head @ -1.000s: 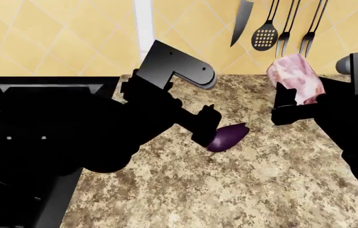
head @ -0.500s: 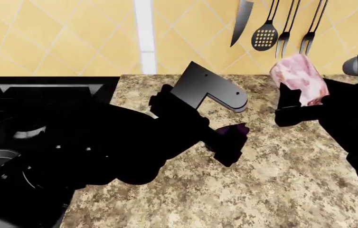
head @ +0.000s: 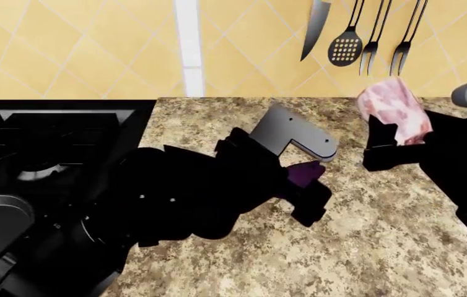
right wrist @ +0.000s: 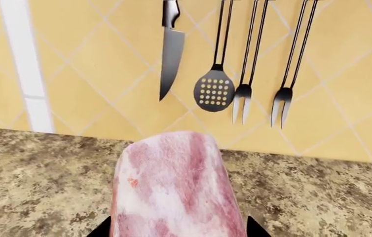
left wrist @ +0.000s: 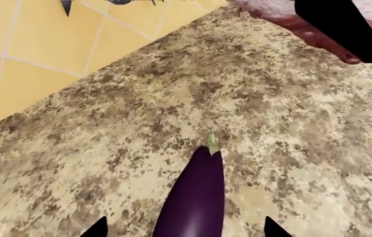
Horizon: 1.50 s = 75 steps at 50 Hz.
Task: Place both pans onto different burners. Then place the eggplant and the pork loin on different pans.
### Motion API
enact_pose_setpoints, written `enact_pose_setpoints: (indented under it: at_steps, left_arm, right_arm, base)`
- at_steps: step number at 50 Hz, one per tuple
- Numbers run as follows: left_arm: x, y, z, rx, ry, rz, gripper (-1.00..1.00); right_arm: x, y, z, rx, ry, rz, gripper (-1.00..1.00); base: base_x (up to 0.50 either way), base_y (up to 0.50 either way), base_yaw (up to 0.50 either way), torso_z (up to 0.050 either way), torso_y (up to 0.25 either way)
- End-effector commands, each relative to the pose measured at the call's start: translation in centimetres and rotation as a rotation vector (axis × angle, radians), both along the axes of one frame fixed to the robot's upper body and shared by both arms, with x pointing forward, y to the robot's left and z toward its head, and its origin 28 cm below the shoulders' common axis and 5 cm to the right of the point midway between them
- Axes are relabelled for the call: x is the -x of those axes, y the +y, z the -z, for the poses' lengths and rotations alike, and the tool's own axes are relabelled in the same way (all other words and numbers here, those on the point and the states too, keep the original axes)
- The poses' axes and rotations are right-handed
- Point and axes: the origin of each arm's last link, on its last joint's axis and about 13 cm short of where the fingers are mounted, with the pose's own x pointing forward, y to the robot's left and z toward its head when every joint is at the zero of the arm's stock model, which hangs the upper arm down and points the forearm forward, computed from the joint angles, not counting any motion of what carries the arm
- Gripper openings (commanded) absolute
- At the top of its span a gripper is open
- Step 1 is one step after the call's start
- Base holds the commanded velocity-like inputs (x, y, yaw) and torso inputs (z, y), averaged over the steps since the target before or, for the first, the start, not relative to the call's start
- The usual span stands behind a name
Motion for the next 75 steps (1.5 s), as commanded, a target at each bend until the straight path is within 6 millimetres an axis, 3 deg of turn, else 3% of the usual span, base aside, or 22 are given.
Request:
enact_pose_setpoints:
  at_steps: [1,27,28,47,64,75]
  left_arm:
    - [-0.9,-0.4,1.7,-0.025,0.036,-0.011,1.0]
    - [-2.0,-0.7,3.3,-0.035,0.095,-0.026,1.0]
    - [-2.1,-0.7,3.4,-0.035,0.094,-0.028,-1.0]
    - [-2.0,0.3,1.8,0.031,0.061,-0.054,-1.0]
    - [2.1,5.6,-4.0,0.147,-0.108,-0.113,-1.0]
    - [3.7,8.4,-5.2,0.16,-0.169,-0.173,-1.0]
  right_arm:
    - [-0.1,-0.6,-0.6,0.021,-0.055,0.031,-1.0]
    - [-0.5,-0.7,0.0,0.016,-0.043,0.031,-1.0]
    - [-0.5,-0.7,0.0,0.016,-0.043,0.031,-1.0]
    - [-0.6,-0.7,0.5,0.021,-0.043,0.042,-1.0]
    - [-0.1,0.5,0.6,0.05,-0.071,0.03,-1.0]
    - [0.1,1.4,0.5,0.053,-0.079,-0.006,-1.0]
  base:
    - [0.0,0.0,0.0,0.0,0.0]
    - [0.0,0.0,0.0,0.0,0.001]
    - [0.0,0.0,0.0,0.0,0.0]
    - [0.0,0.0,0.0,0.001,0.002]
    - [0.0,0.0,0.0,0.001,0.001]
    - [0.0,0.0,0.0,0.001,0.002]
